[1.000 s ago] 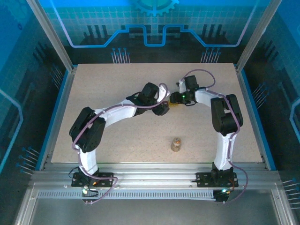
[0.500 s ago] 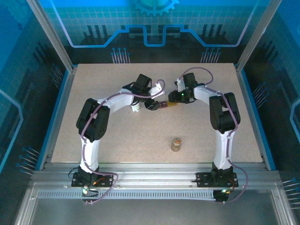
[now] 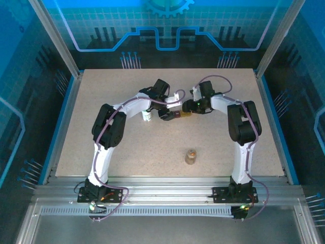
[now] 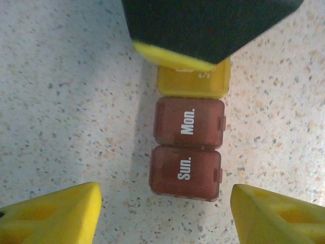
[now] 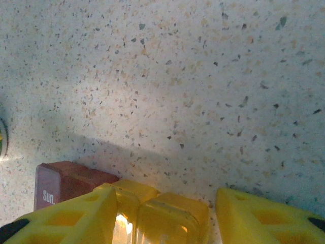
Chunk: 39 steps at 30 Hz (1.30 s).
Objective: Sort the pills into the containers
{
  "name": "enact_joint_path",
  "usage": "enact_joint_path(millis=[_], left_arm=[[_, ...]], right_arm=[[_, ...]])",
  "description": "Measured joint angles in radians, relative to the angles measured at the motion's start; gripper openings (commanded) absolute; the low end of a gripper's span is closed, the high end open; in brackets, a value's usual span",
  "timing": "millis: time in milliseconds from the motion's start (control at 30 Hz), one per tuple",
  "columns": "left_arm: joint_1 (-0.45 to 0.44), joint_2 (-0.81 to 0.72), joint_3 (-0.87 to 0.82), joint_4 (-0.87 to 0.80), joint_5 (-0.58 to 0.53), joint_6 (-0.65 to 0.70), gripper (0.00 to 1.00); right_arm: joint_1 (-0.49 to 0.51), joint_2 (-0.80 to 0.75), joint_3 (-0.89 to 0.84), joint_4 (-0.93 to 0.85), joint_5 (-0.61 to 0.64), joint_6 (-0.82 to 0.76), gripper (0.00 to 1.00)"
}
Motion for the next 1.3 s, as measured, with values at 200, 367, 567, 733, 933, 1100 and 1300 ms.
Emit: enact_joint_path(millis=[200, 367, 567, 733, 933, 1100, 1300], left_arm=[[-0.003, 0.007, 0.01, -0.019, 0.0, 0.006, 0.7], [-0.015, 0.007, 0.024, -0.021, -0.001, 0.007, 0.7], [-0.02, 0.007, 0.024, -0.021, -0.001, 0.022, 0.71], [-0.02, 0.014, 0.026, -0.019, -0.009, 0.026, 0.71], [-0.021, 0.04, 0.026, -0.016, -0.027, 0.026, 0.71], [-0.02, 0.063, 0.037, -0.017, -0.03, 0.025, 0.71], [-0.02, 0.069, 0.048, -0.017, -0.031, 0.028, 0.7]], right_arm=[[-0.021, -0.017, -0.048, 0.039, -0.063, 0.038, 0.55], [-0.04, -0.036, -0.087, 0.07, -0.103, 0.063, 0.58], [-0.041, -0.066, -0.127, 0.079, -0.111, 0.075, 0.56], [-0.04, -0.066, -0.127, 0.077, -0.109, 0.074, 0.5], [-0.034, -0.065, -0.127, 0.063, -0.103, 0.069, 0.43], [-0.033, -0.059, -0.116, 0.046, -0.095, 0.059, 0.38], [-0.026, -0.044, -0.087, 0.029, -0.085, 0.045, 0.37]])
